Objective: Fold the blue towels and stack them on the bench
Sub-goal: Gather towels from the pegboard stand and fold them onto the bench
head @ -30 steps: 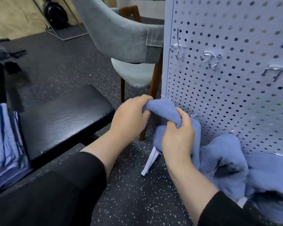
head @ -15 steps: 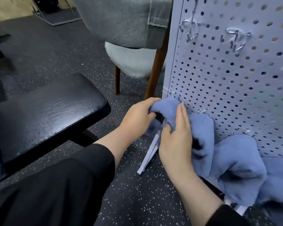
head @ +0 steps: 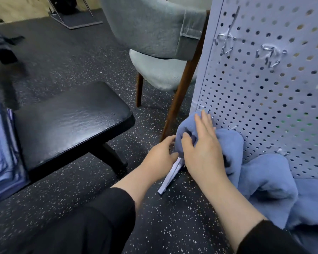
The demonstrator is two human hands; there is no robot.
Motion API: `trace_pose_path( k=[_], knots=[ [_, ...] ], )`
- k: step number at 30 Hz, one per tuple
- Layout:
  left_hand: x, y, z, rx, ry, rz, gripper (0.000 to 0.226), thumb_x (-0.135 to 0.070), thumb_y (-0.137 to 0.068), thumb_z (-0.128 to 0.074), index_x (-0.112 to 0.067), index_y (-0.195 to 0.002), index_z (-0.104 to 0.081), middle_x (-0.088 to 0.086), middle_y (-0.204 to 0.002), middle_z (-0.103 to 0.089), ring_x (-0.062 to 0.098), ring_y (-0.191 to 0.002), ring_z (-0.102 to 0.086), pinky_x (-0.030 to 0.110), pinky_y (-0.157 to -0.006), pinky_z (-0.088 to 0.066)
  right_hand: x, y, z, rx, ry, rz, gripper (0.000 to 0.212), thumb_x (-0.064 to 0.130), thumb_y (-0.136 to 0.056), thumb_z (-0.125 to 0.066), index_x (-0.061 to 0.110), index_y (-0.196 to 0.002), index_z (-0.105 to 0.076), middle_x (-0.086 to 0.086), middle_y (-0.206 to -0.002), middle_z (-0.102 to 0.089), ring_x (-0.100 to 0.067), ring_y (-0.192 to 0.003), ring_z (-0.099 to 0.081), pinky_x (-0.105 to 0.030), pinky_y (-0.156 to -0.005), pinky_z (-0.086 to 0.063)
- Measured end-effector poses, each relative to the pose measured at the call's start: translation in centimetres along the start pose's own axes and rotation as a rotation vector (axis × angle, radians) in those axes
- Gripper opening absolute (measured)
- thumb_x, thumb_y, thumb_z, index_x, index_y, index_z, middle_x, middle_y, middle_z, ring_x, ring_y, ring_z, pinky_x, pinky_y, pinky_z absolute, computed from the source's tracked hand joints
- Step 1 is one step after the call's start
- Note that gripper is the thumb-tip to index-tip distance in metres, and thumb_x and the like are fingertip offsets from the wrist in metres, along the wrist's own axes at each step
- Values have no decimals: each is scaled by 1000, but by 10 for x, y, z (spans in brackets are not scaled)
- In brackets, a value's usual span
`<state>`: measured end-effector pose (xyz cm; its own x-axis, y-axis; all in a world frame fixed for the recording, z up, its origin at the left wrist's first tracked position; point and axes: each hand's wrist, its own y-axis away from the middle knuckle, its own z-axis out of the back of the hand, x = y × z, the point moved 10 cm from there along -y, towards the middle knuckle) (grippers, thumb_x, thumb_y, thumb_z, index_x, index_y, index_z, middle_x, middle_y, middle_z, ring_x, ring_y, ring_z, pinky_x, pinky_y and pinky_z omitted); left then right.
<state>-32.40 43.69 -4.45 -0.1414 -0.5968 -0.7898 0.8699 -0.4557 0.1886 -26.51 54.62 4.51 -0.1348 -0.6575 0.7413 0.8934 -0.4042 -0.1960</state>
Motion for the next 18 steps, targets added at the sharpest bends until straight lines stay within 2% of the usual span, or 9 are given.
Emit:
trace_pose_path(
  k=[1,3,6,8,11,13,16,18],
  knots=[
    [1,11,14,-36,-6,24,48,-23,-96,-60,-31,-142,-48,-10,-127,-66,9,-111,-63,34,-97,-52,11,1,4,3,-7,25,58,19,-103,-52,15,-158,-33,6,-170,-16,-7,-157,-5,-32,-128,-8],
    [-1,40,52,-130,-27,56,45,-27,-99,-59,-31,-143,-48,-11,-130,-64,8,-112,-61,27,-96,-49,42,5,7,39,-23,79,49,23,-102,-53,19,-151,-47,10,-166,-28,-5,-154,-17,-21,-123,-13],
    [-12,100,122,-289,-79,70,39,-33,-101,-56,-31,-140,-54,-11,-134,-63,8,-120,-59,27,-102,-45,105,15,7,114,-48,188,36,24,-101,-56,20,-137,-62,10,-154,-48,-6,-142,-40,-7,-106,-19],
    [-17,148,172,-393,-155,93,35,-31,-101,-53,-29,-136,-59,-8,-132,-65,12,-122,-58,29,-105,-44,154,29,-2,203,-50,273,32,26,-101,-58,23,-131,-66,9,-146,-57,-8,-135,-49,-10,-103,-26],
    [-19,228,242,-539,-235,150,32,-29,-102,-51,-26,-132,-62,-6,-131,-65,15,-122,-57,30,-101,-44,223,62,-25,379,-3,368,30,36,-101,-56,32,-129,-66,13,-131,-66,-9,-120,-59,-26,-98,-42],
    [-10,283,279,-628,-252,213,32,-29,-103,-49,-26,-132,-61,-4,-132,-64,17,-120,-58,32,-98,-45,266,94,-45,478,17,436,28,38,-100,-57,35,-126,-67,14,-123,-69,-8,-113,-61,-29,-94,-46],
    [15,353,313,-722,-273,305,32,-30,-103,-48,-26,-132,-61,-3,-135,-62,19,-122,-55,35,-96,-46,316,141,-77,566,97,558,31,38,-100,-57,31,-129,-66,11,-126,-68,-11,-113,-61,-30,-95,-46],
    [34,386,321,-745,-304,345,32,-31,-104,-47,-25,-131,-61,-3,-133,-61,20,-119,-56,36,-93,-48,338,166,-100,614,158,612,36,39,-101,-55,29,-135,-63,9,-134,-65,-14,-121,-59,-32,-100,-46]
  ],
)
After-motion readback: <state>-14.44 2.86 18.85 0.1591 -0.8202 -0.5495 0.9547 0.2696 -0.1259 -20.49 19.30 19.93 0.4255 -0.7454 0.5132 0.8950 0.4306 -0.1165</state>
